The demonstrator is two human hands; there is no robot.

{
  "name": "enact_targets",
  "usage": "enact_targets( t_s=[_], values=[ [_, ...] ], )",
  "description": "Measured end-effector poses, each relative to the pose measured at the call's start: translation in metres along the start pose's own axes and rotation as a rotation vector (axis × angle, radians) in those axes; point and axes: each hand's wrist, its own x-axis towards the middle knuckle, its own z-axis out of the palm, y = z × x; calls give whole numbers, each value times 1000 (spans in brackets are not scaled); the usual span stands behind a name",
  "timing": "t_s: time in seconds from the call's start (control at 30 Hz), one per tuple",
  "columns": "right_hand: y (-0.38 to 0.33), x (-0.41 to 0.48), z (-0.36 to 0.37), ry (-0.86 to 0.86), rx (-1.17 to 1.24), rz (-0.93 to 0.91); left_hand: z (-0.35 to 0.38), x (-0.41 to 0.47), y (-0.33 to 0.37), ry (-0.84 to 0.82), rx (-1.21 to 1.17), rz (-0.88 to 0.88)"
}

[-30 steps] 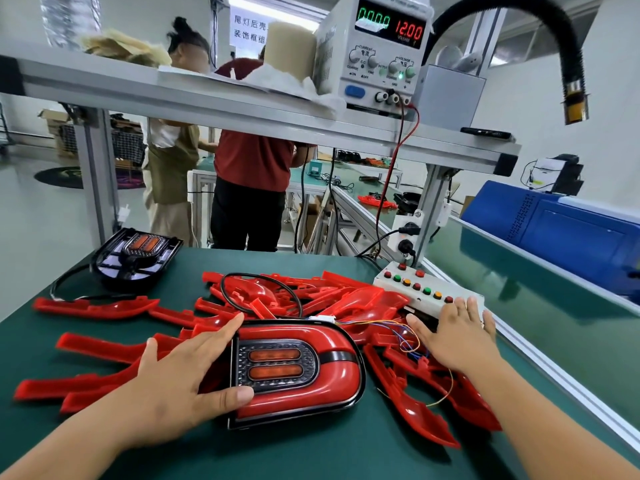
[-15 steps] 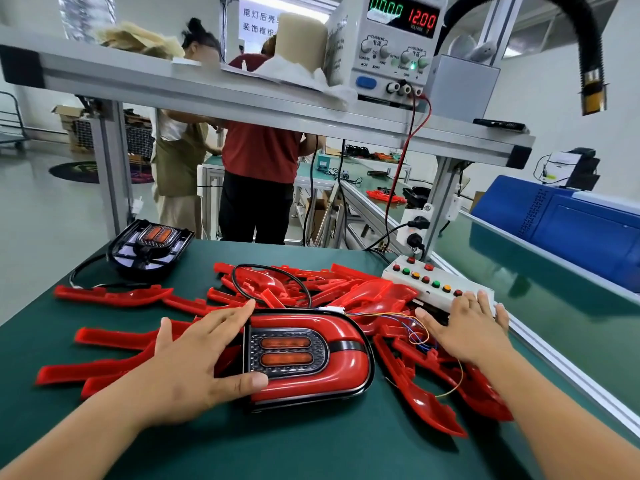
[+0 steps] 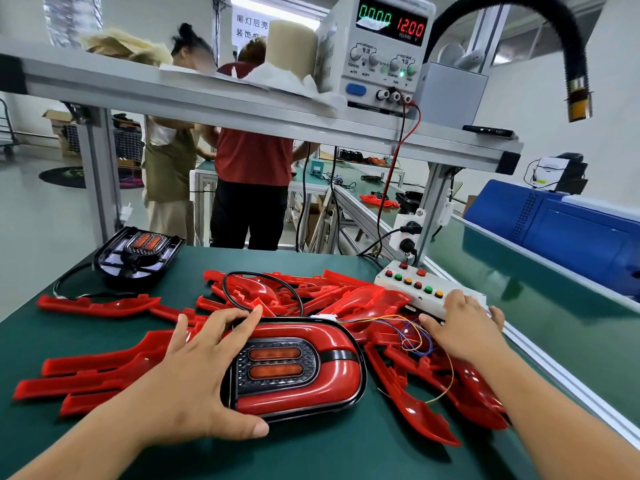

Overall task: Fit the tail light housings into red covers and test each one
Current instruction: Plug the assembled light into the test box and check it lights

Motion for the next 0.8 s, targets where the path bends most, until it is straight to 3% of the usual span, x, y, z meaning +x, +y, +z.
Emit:
enact_targets(
  t_s=[0.13, 0.43, 0.63, 0.8],
  values=[
    [-13, 4, -8, 4, 46, -10, 2, 2, -3, 0, -38, -1],
    [-46, 22, -9, -198, -51, 21, 3, 1, 0, -15, -56, -32],
    [-50, 37, 1, -156, -30, -78, 1, 1, 2, 0, -48, -22],
    [-52, 37, -3, -88, -254, -184, 4, 1, 1, 25, -59, -13]
  ],
)
